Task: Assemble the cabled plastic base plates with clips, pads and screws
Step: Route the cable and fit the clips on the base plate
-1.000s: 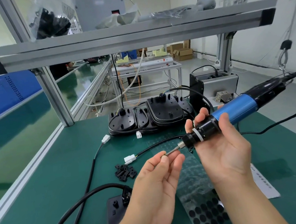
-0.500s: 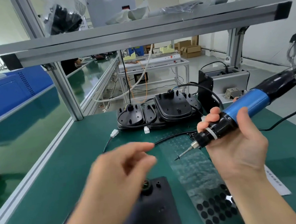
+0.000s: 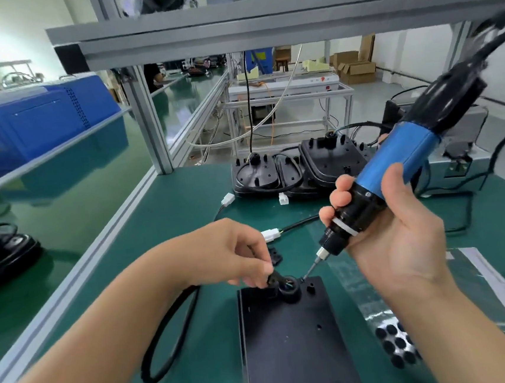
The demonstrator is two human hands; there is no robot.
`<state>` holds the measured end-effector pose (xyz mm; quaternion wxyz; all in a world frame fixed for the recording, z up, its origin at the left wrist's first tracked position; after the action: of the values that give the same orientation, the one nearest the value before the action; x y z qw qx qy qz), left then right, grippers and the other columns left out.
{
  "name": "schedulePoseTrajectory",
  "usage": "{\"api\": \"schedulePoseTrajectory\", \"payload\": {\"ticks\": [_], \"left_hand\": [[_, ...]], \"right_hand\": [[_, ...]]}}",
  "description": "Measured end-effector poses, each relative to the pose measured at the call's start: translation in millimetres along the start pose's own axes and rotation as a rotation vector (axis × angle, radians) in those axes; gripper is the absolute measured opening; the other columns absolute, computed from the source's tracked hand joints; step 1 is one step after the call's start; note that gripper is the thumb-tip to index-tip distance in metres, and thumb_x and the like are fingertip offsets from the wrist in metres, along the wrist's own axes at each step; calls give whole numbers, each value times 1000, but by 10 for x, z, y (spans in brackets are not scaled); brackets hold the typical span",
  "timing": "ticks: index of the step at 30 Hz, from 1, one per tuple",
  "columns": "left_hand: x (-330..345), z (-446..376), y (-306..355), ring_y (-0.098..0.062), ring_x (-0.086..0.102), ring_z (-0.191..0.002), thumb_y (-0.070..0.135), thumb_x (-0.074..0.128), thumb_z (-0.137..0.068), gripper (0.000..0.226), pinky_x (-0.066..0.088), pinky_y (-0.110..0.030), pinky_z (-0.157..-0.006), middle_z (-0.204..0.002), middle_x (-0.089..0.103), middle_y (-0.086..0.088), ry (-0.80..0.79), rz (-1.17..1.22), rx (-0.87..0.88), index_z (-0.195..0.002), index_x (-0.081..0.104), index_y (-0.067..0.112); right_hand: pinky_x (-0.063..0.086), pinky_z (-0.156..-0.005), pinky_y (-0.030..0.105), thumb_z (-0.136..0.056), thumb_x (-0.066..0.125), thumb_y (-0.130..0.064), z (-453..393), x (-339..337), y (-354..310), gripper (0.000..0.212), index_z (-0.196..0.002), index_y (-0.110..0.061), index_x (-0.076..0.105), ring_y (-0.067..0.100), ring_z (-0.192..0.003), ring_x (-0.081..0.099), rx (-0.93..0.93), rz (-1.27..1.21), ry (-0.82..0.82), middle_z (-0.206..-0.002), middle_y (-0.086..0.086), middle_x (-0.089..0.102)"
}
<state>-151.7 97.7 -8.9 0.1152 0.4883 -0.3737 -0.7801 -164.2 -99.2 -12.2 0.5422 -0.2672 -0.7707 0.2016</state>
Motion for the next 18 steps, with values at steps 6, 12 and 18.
{"api": "schedulePoseTrajectory", "payload": {"ticks": [6,12,18], "left_hand": [[22,-12,-83,-3,61,-58,24,72,-81,7,45,-11,-60,-61,67,11,37,-53,7,-77,69,20],[148,37,-190,-10,67,-63,20,73,-80,10,54,-28,-71,-67,71,-1,130,17,54,-74,66,18],[172,33,-235,-5,65,-58,16,71,-83,10,46,-14,-60,-58,68,9,142,78,63,-75,67,17]], "right_hand": [[55,-62,34,-83,56,-36,-66,217,142,22,-99,-21,55,15,-65,59,-9,92,-24,-77,4,63],[50,-56,32,-85,55,-31,-70,386,263,15,-95,-20,53,19,-63,55,-50,244,-105,-76,7,59],[48,-56,34,-89,56,-28,-32,426,325,11,-98,-22,55,22,-64,55,-100,348,-175,-80,11,58]]}}
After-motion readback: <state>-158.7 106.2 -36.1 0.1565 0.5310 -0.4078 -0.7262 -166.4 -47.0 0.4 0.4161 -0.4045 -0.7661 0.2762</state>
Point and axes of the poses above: each hand's wrist, its own z-axis away from the middle knuckle, its own x-axis out of the palm, y = z × x, the point moved 3 cm from there along -z, towards the middle knuckle
